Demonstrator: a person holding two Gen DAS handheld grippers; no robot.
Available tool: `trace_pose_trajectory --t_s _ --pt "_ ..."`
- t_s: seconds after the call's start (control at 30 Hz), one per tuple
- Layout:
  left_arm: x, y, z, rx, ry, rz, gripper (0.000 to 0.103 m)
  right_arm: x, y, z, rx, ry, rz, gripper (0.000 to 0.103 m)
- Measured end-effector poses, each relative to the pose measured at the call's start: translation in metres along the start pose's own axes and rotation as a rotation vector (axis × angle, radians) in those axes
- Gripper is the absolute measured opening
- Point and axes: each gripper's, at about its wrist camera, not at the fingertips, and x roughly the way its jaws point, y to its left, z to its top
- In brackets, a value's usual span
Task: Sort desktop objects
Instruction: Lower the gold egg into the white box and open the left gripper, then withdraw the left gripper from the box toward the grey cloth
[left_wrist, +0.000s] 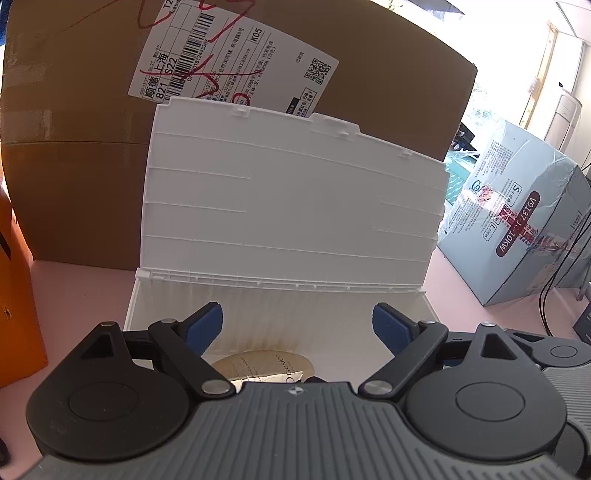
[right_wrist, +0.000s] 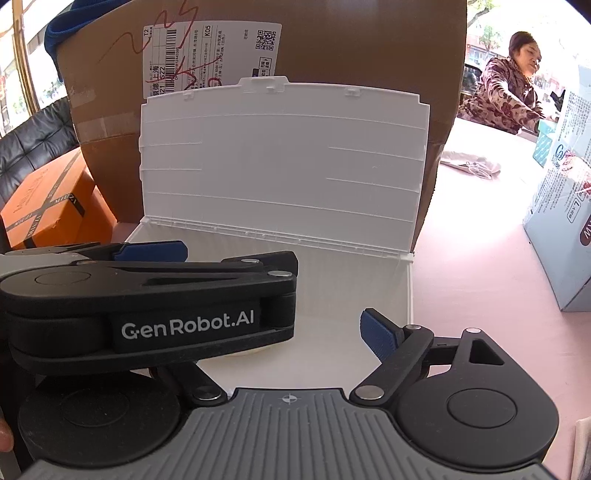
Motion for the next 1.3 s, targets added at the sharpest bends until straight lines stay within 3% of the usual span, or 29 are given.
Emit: trace_pose_trajectory --t_s 0.17,0.23,0.37,0.63,0.73,0.93,1.07,1.3 --pt "-0.005 0.0 0.002 -0.025 -0.004 -0.01 0.093 -0.007 0.002 0.0 0.016 -0.021 -0.011 0.09" --pt "-0.009 0.002 0.003 -0.048 -0.016 -0.024 0.103 -0.013 0.003 -0.001 0.02 -0.047 -0.013 0.093" --pt "-0.021 0.002 0.006 -0.074 -0.048 -0.06 0.103 -0.031 0.004 -0.005 0.012 -0.135 -0.012 0.103" --pt "-0.043 -0.011 0.004 -0.053 -0.098 -0.107 0.103 -0.077 -0.006 -0.019 0.026 -0.259 -0.046 0.103" --pt "-0.048 -0.022 0.0 -0.033 -0.104 -0.122 0.103 -0.094 -0.021 -0.029 0.08 -0.306 -0.043 0.103" --pt "-0.056 -0.046 -0.02 0.019 -0.116 -0.155 0.103 -0.114 -0.052 -0.058 0.054 -0.358 -0.062 0.103" --pt "-0.066 -0.07 -0.038 0.08 -0.18 -0.166 0.103 -0.128 -0.085 -0.079 0.11 -0.382 -0.012 0.103" --pt "-0.073 -0.122 -0.061 0.164 -0.197 -0.198 0.103 -0.151 -0.127 -0.116 0.148 -0.43 0.033 0.103"
